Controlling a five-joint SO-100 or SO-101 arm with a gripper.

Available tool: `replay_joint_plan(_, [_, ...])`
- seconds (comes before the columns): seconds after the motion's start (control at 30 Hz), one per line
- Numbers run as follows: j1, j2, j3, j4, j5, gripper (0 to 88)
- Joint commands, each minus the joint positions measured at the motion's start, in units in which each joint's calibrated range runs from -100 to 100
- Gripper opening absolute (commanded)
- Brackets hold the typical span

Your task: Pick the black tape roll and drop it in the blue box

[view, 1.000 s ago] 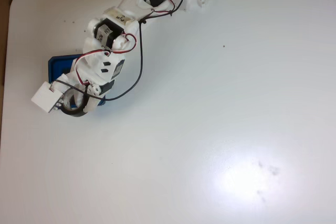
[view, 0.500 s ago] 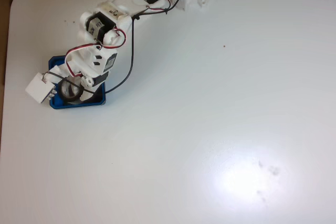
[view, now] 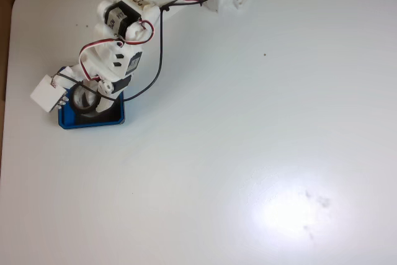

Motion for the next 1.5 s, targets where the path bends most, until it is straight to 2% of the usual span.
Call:
replay_joint_plan(0.0, [1.2, -5.6, 4.5, -4.1, 0.3, 0.5])
replay_joint_plan(0.17, [2.6, -9.0, 14.5, -10.8, 0.4, 0.5])
replay_joint_plan(0.53, [7.5, -10.0, 27.7, -17.7, 0.4, 0.5])
replay_joint_plan(0.87, [7.6, -17.5, 42.1, -24.0, 0.4, 0.5])
replay_joint_plan(1.27, [7.5, -21.5, 57.0, -38.8, 0.6, 0.5])
replay_joint_plan(1.47, [7.6, -21.5, 57.7, -39.4, 5.4, 0.5])
